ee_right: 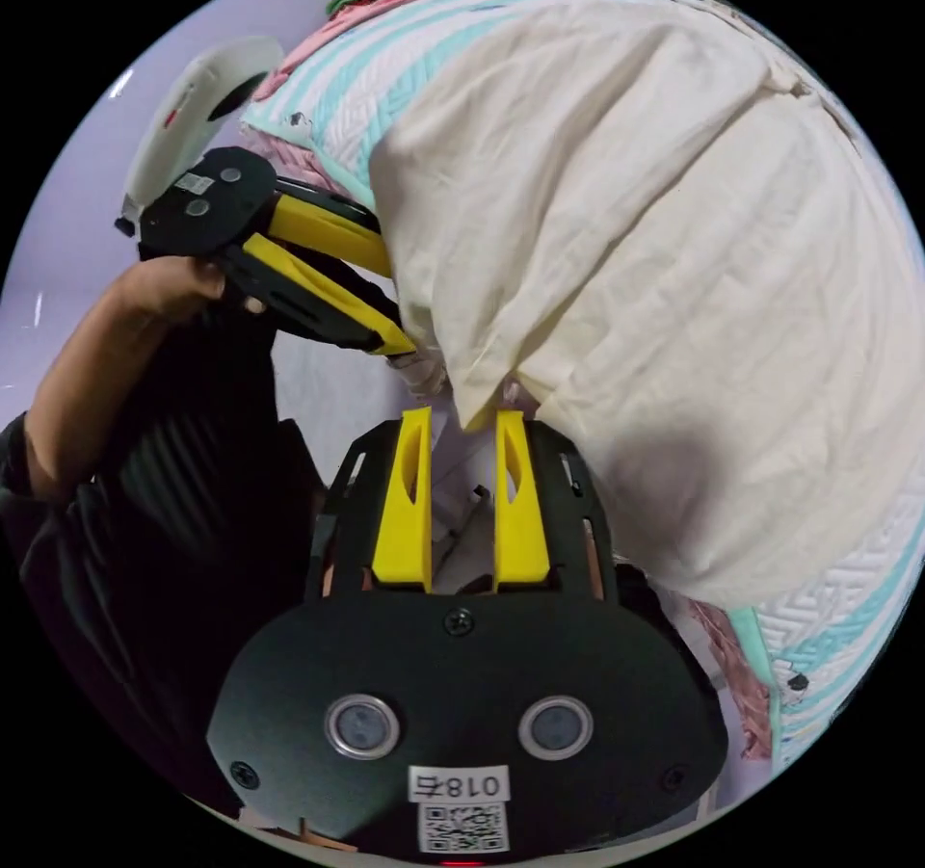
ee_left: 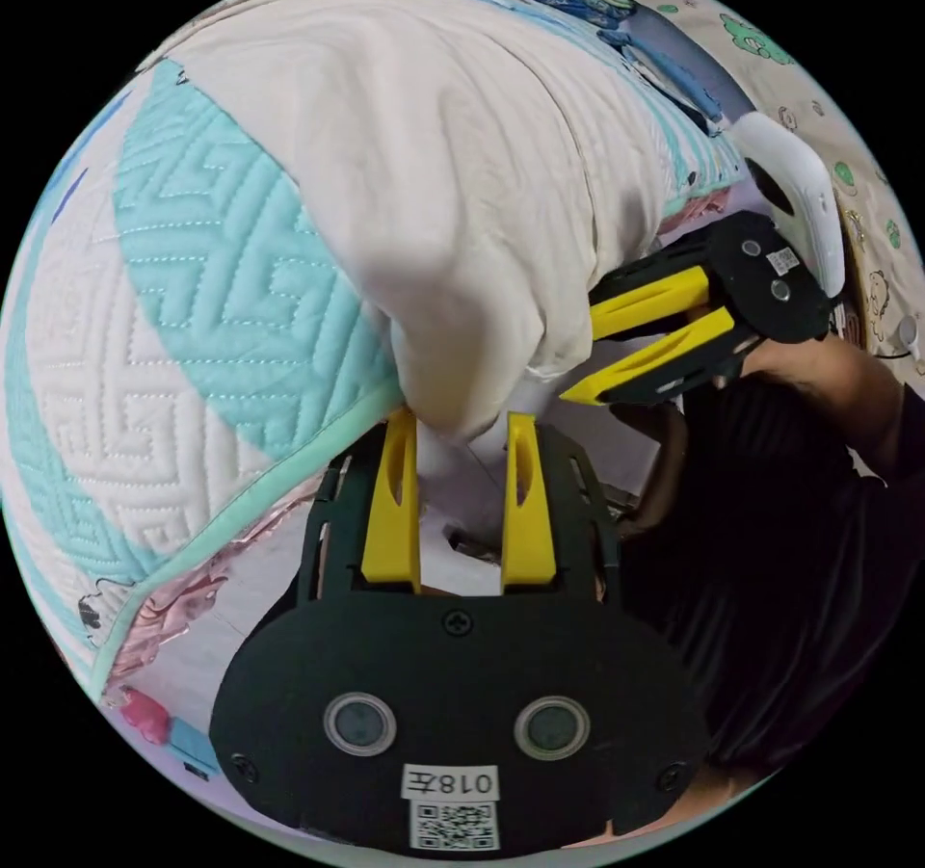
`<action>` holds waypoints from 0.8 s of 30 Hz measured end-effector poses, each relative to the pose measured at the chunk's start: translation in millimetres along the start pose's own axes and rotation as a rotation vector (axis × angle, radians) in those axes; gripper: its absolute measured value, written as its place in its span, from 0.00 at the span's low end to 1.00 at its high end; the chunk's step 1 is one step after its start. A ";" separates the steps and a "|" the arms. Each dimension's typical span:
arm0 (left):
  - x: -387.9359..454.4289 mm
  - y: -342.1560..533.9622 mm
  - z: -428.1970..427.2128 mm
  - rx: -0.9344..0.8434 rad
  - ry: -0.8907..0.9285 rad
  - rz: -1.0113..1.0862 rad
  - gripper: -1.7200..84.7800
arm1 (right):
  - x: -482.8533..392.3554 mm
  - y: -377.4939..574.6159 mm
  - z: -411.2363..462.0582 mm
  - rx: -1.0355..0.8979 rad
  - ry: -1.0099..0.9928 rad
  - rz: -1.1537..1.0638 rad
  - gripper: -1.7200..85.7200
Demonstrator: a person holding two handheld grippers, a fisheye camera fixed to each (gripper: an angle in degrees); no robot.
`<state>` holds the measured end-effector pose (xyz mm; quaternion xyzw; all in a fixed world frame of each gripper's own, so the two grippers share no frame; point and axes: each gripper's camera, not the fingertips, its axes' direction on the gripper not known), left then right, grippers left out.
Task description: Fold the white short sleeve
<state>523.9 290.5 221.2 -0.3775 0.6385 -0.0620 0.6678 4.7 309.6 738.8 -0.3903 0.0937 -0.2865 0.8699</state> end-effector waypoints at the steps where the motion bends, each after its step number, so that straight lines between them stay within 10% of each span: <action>1: 0.8 -4.4 5.7 -0.007 0.004 -0.001 0.13 | 0.5 0.0 2.1 0.004 0.008 0.009 0.10; 18: -34.1 7.4 49.3 -0.264 0.163 -0.099 0.09 | 38.2 4.5 15.5 -0.217 -0.237 0.134 0.03; 24: -57.7 28.2 -24.8 0.033 0.269 -0.016 0.11 | 10.3 30.5 -59.0 -0.043 -0.347 -0.064 0.07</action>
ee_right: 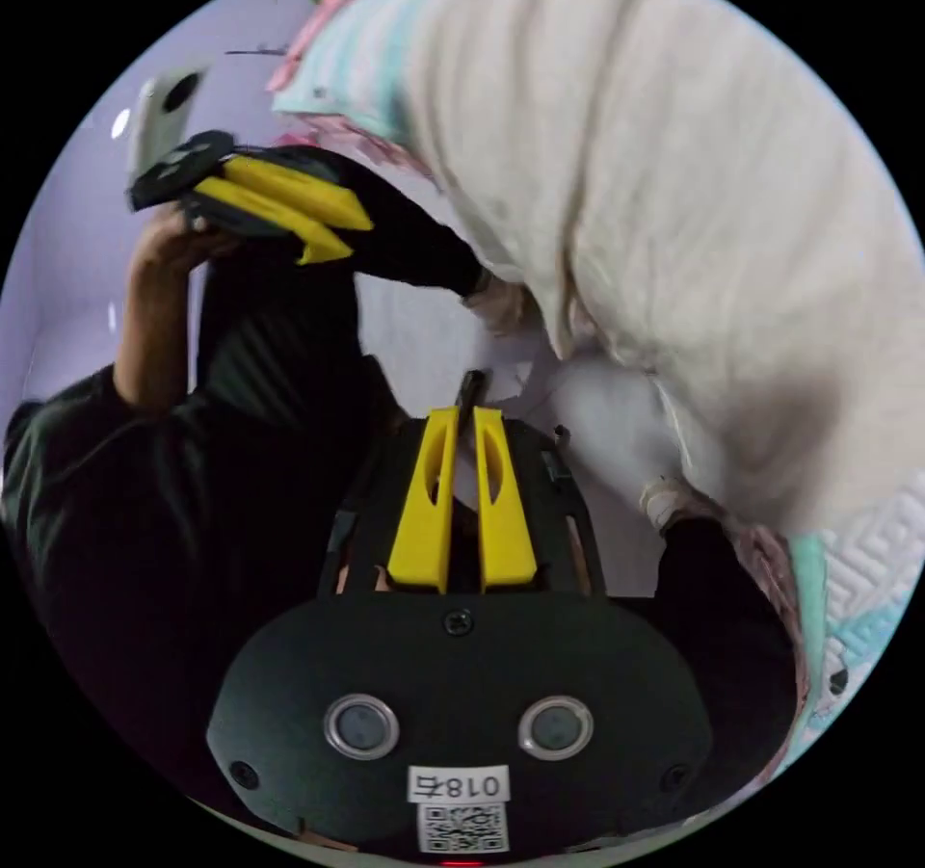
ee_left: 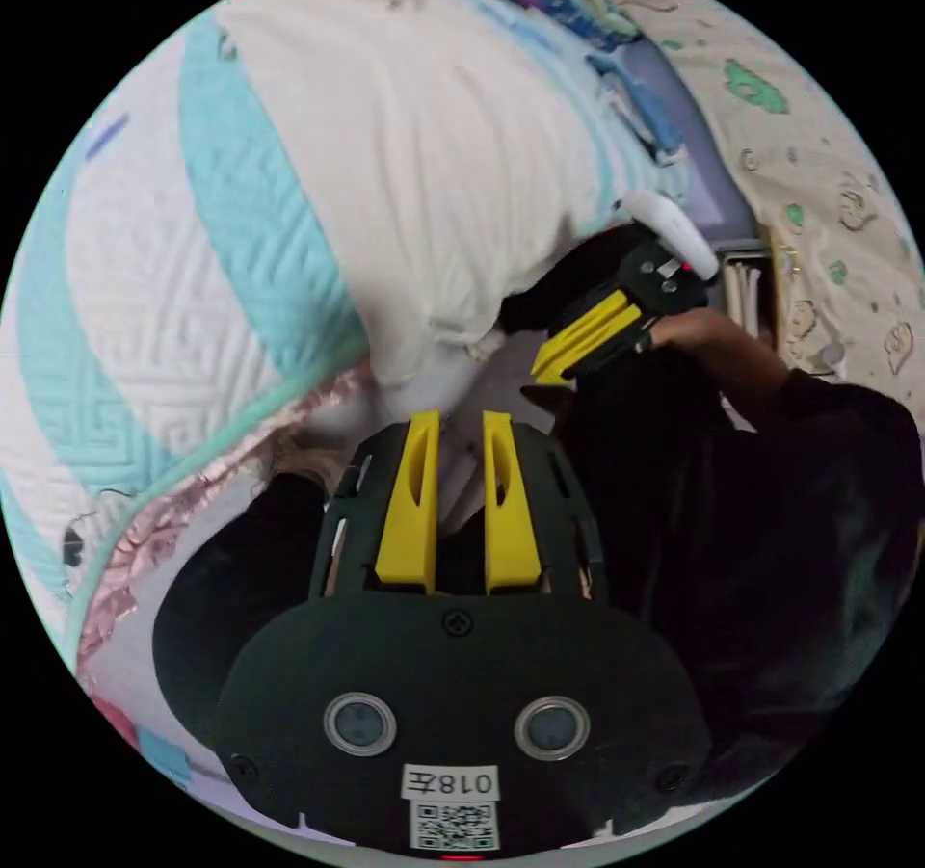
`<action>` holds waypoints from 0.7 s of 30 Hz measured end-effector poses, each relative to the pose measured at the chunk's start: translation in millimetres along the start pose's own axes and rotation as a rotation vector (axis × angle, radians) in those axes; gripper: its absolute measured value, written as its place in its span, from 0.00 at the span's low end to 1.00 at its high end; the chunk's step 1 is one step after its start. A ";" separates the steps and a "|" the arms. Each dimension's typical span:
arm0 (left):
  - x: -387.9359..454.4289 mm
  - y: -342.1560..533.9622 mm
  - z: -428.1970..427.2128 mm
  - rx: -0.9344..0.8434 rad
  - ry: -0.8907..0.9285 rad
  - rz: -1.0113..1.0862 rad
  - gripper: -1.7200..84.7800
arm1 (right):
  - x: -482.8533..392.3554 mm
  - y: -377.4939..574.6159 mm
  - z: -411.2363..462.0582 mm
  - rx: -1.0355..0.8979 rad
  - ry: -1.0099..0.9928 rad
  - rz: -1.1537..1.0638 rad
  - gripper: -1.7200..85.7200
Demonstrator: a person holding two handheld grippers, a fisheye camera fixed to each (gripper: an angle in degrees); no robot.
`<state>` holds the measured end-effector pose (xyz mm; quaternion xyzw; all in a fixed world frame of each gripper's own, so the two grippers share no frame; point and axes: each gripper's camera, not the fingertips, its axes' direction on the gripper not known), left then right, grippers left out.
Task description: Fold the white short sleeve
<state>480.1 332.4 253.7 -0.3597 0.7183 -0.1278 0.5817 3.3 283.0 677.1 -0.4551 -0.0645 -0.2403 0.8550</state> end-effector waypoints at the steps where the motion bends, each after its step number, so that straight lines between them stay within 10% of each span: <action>1: 1.8 1.2 -21.0 0.099 0.012 0.061 0.10 | -6.0 2.2 -12.0 0.047 0.008 -0.026 0.08; 11: -109.7 -31.5 -93.1 0.991 0.347 0.322 0.09 | 15.9 -64.8 -198.5 0.636 0.487 -0.051 0.10; 21: -241.4 -73.0 -33.4 0.905 0.315 -0.072 0.08 | 124.9 -234.4 -237.3 0.561 0.725 0.049 0.12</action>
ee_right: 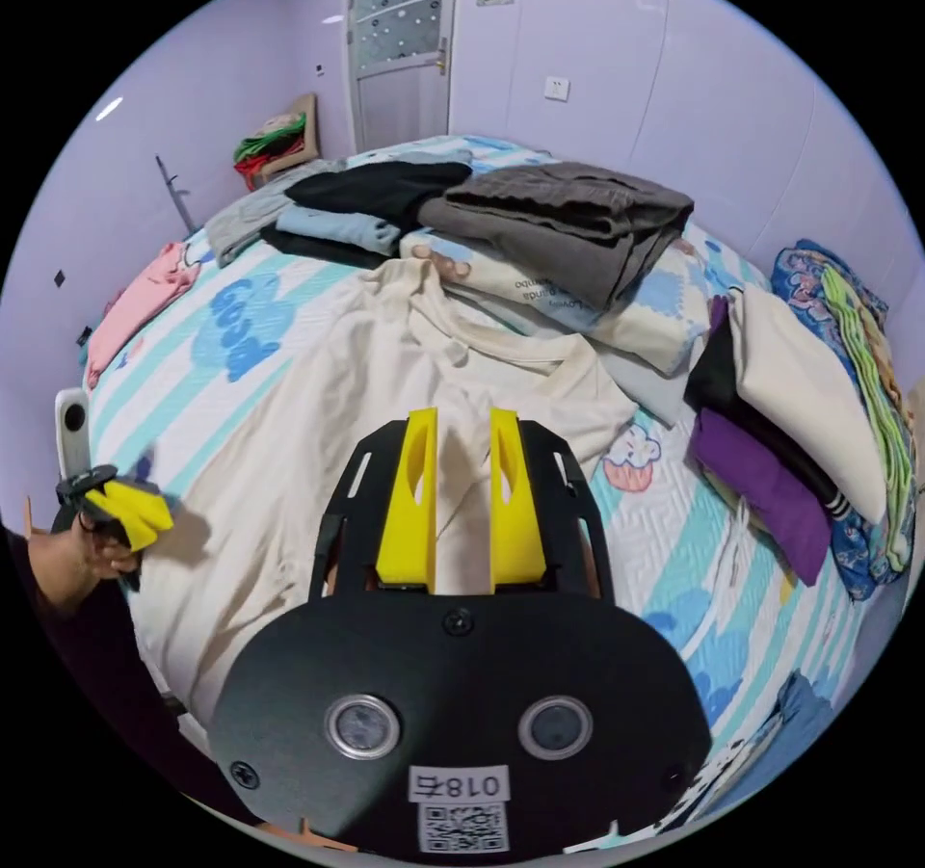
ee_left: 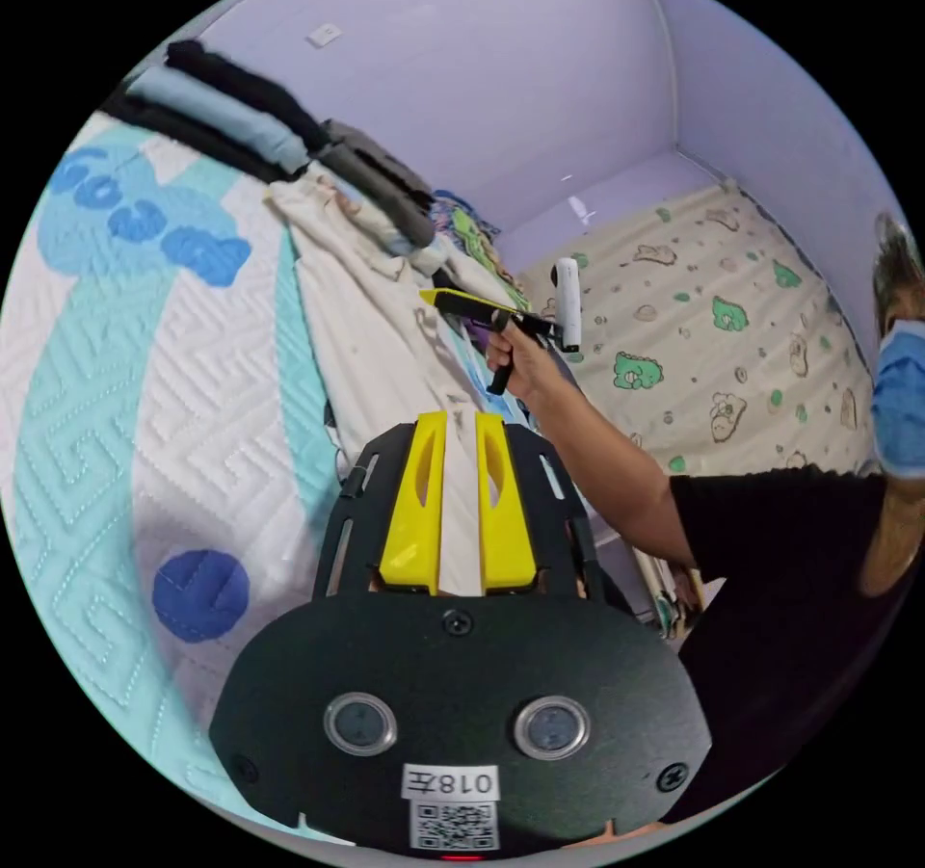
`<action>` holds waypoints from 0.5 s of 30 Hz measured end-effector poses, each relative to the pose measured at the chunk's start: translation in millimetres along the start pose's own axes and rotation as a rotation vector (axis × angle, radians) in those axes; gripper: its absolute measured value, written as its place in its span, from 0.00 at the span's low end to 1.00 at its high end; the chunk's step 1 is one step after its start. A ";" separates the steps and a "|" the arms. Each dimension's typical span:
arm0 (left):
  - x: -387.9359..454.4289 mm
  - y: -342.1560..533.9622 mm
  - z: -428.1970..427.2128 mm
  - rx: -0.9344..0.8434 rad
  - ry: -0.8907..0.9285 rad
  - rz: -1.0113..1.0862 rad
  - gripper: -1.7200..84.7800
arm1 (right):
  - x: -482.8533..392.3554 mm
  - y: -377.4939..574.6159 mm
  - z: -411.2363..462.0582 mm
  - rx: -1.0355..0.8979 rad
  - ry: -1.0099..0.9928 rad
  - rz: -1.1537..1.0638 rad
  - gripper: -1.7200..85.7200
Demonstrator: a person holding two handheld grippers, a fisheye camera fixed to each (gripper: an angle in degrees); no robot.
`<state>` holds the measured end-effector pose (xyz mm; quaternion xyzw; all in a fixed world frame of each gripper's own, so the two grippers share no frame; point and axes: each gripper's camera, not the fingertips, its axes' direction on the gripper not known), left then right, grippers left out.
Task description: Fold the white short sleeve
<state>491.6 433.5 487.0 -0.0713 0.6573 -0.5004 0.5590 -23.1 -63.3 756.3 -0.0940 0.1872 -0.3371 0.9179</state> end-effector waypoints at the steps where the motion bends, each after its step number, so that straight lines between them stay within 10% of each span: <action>1: -11.4 -1.9 5.6 -0.036 -0.007 -0.033 0.08 | 2.9 -3.9 6.0 -0.012 -0.009 0.010 0.12; 15: -72.9 5.4 44.8 -0.109 -0.016 -0.106 0.07 | -29.4 -17.1 13.5 -0.019 0.123 -0.117 0.07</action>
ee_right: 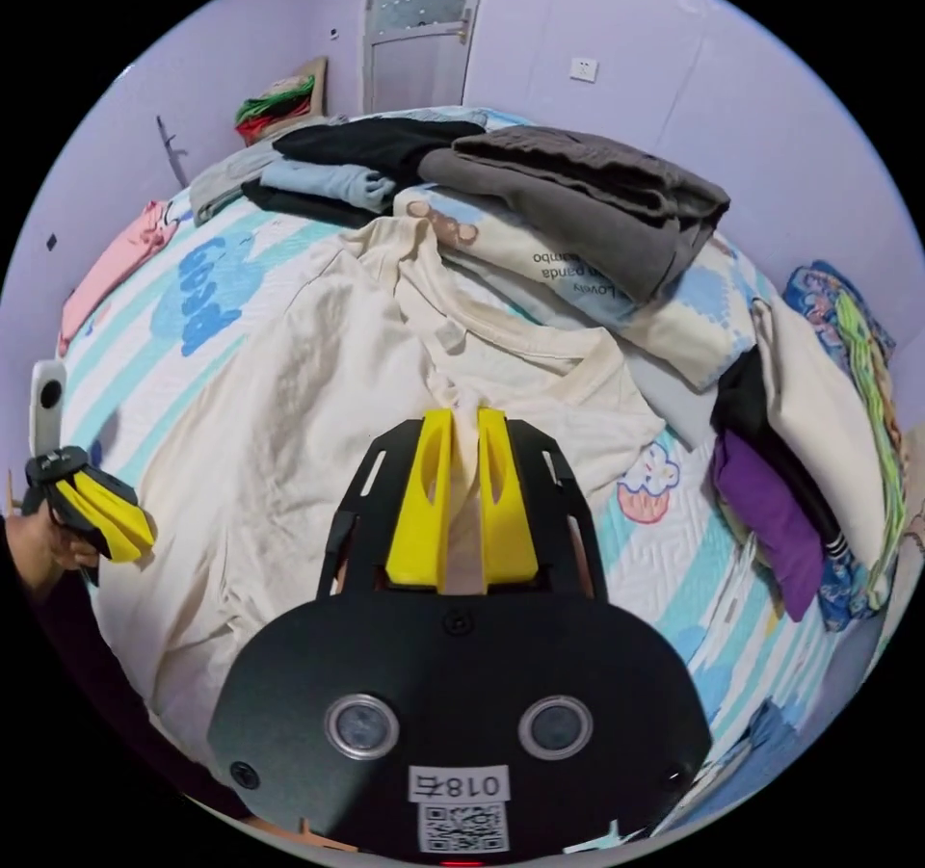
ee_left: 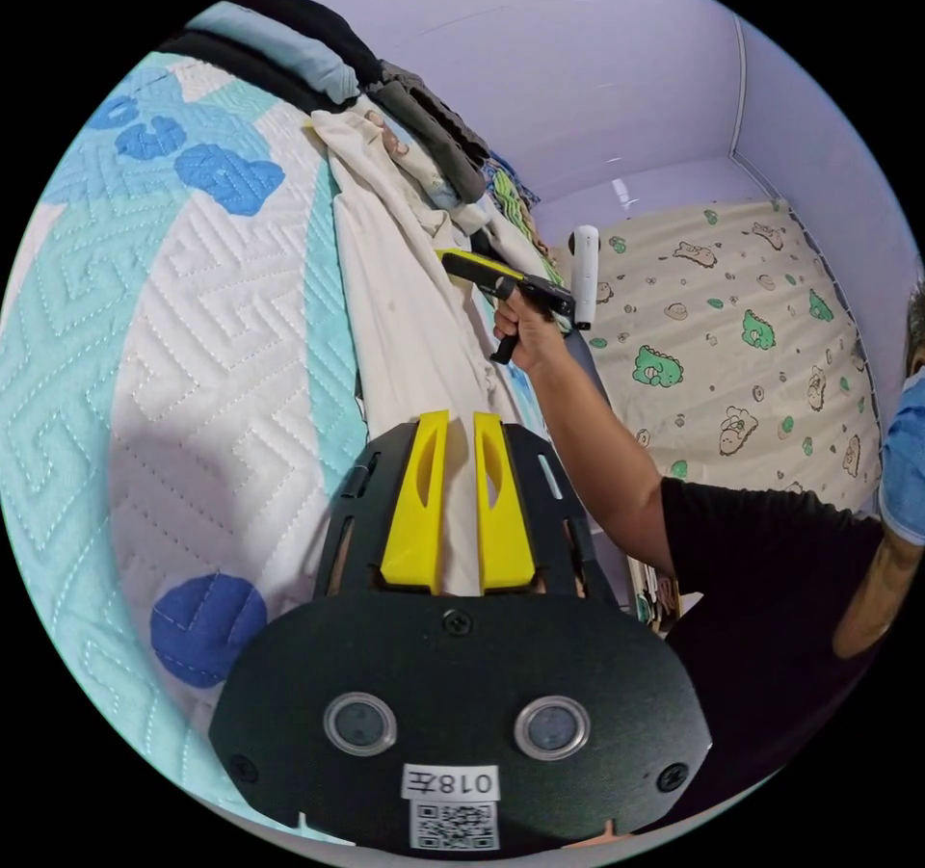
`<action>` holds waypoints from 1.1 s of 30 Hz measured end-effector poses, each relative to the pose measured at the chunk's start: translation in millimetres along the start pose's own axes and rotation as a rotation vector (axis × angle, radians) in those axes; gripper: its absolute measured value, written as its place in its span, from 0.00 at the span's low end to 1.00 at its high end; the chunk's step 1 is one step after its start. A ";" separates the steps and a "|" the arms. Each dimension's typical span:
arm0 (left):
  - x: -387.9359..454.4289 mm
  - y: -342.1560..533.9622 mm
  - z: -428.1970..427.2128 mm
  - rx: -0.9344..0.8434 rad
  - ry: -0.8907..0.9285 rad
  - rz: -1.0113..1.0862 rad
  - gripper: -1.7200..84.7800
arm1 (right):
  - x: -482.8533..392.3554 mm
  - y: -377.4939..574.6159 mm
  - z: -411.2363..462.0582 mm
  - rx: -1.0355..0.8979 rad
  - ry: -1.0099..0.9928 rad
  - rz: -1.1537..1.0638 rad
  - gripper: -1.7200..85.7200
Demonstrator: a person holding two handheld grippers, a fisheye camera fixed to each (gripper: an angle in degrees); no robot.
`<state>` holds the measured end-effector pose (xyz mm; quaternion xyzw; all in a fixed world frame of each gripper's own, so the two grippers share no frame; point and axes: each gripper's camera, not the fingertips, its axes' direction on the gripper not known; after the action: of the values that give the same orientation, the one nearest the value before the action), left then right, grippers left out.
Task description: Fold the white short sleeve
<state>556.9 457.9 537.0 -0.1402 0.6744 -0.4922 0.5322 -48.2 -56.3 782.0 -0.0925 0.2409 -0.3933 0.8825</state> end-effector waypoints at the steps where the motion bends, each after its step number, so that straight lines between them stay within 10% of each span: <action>1: -3.3 0.0 3.2 0.000 -0.002 -0.002 0.07 | -2.3 0.2 -3.1 0.011 0.021 -0.006 0.06; 16: -30.4 0.2 39.9 0.003 0.004 -0.024 0.06 | 50.6 28.3 -39.1 -0.029 0.007 0.437 0.13; 22: -34.5 1.0 53.4 0.007 -0.001 -0.024 0.06 | -3.4 -34.8 -75.8 0.265 0.012 0.058 0.11; 33: -35.3 4.4 69.3 0.018 0.024 -0.028 0.04 | -19.6 -164.9 27.5 -0.078 -0.103 -0.132 0.06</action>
<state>631.6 449.5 557.4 -0.1392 0.6743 -0.5072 0.5184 -152.9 -153.6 870.9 -0.1627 0.2039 -0.4355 0.8615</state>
